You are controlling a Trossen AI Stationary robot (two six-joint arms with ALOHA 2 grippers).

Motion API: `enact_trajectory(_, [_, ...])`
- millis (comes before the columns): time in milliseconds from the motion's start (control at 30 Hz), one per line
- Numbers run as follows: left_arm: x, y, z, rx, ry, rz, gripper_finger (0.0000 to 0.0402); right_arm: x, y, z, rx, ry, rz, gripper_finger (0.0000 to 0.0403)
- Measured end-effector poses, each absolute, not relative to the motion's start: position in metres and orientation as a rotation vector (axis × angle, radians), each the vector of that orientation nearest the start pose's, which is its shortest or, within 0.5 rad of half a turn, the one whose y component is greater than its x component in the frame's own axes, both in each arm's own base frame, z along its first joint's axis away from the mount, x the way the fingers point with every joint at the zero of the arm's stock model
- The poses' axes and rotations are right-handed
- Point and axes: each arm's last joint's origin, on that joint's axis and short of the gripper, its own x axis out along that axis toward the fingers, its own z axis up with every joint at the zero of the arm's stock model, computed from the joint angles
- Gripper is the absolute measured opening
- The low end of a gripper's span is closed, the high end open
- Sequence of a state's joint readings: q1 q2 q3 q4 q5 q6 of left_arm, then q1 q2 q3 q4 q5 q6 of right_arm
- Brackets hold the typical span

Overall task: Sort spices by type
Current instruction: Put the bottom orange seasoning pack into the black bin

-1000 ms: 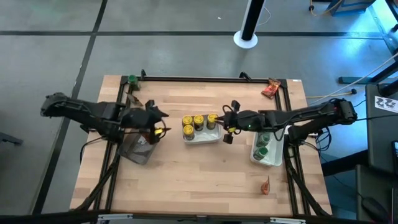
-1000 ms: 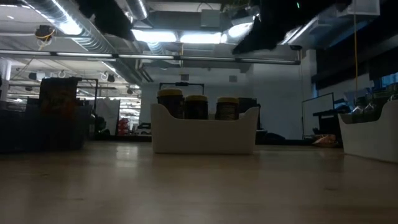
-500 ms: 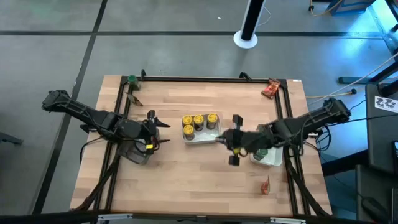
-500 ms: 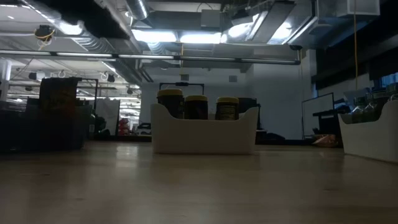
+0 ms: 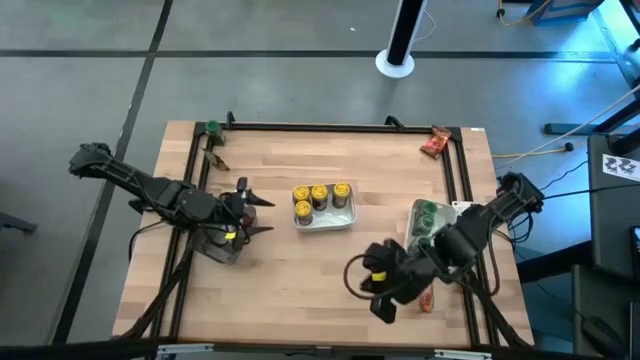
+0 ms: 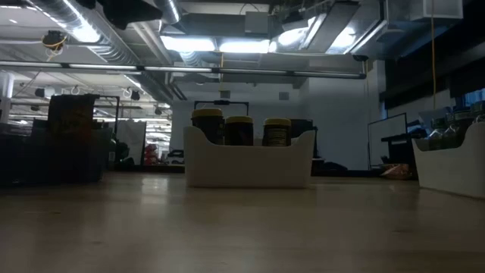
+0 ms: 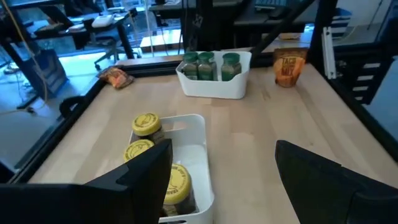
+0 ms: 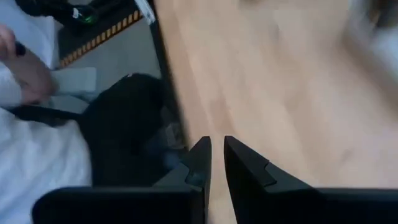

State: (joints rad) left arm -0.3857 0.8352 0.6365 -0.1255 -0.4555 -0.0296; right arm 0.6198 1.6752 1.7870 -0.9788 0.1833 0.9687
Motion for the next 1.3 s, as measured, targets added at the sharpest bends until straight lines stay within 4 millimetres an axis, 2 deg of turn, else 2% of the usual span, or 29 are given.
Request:
enact_trajectory(233, [0.172, -0.067, 0.28, 0.073, 0.29, 0.026, 0.0266, 0.251, 0.226, 0.362, 0.977, 1.21, -0.298, 0.0046])
enact_trajectory(367, [0.171, -0.069, 0.28, 0.075, 0.288, 0.012, 0.0266, 0.226, 0.24, 0.354, 1.084, 1.406, -0.486, 0.0046])
enact_trajectory(500, [0.171, -0.069, 0.28, 0.09, 0.288, 0.01, 0.0266, 0.209, 0.244, 0.347, 1.048, 1.454, -0.646, 0.0046])
enact_trajectory(667, [0.171, -0.069, 0.28, 0.103, 0.287, 0.009, 0.0266, 0.208, 0.251, 0.336, 0.992, 1.468, -0.702, 0.0058])
enact_trajectory(767, [0.171, -0.069, 0.281, 0.114, 0.283, 0.007, 0.0266, 0.209, 0.252, 0.33, 0.955, 1.469, -0.746, 0.0087])
enact_trajectory(900, [0.171, -0.069, 0.281, 0.112, 0.281, 0.009, 0.0267, 0.206, 0.25, 0.322, 0.893, 1.518, -0.88, 0.0152])
enact_trajectory(1067, [0.171, -0.069, 0.281, 0.111, 0.281, 0.009, 0.0267, 0.208, 0.255, 0.307, 0.959, 1.552, -0.956, 0.0221])
enact_trajectory(1167, [0.171, -0.069, 0.281, 0.112, 0.282, 0.009, 0.0267, 0.208, 0.256, 0.293, 0.981, 1.565, -1.002, 0.0241])
enact_trajectory(1300, [0.171, -0.069, 0.281, 0.112, 0.283, 0.009, 0.0267, 0.204, 0.253, 0.276, 0.951, 1.591, -1.078, 0.0249])
